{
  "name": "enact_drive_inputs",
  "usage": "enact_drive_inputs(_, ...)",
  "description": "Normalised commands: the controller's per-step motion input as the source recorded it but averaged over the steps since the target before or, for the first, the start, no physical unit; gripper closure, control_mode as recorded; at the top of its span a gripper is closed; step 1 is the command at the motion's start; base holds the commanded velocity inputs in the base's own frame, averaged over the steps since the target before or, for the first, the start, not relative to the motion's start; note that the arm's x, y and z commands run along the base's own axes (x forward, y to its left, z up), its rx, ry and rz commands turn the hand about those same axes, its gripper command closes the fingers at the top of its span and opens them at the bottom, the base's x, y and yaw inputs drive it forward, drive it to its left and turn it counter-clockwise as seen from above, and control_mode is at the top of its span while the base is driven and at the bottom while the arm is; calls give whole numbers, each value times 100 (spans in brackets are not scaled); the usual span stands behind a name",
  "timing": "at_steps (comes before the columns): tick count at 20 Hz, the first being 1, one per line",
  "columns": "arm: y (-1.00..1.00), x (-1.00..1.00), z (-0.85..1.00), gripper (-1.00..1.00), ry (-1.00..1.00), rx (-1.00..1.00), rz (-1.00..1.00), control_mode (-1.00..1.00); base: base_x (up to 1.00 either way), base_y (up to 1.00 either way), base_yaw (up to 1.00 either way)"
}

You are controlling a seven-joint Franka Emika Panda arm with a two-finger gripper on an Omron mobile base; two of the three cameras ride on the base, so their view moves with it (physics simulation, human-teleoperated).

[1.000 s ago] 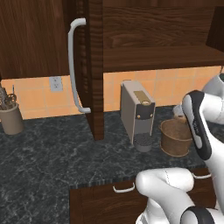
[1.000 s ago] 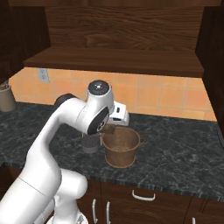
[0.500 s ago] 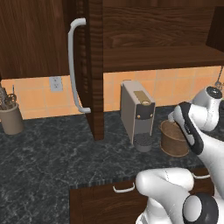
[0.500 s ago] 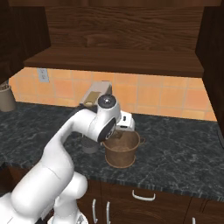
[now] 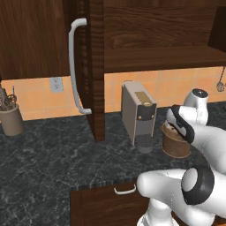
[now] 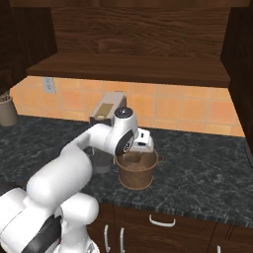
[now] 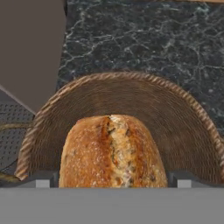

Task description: Open the cabinet, pick up the bread from the cabinet and place it in the basket. Then move the basket to the dining counter.

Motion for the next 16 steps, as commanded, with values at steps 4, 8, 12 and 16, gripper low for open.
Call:
enact_drive_inputs(4,-23,17,-28,100,13,0,0,-100,0,0,0)
enact_drive_inputs(8,-13,17,-28,100,6,0,0,-100,0,0,0)
enact_drive_inputs(12,-12,19,-24,100,6,0,0,-100,0,0,0)
enact_drive_inputs(16,-6,18,-26,100,3,0,0,-100,0,0,0)
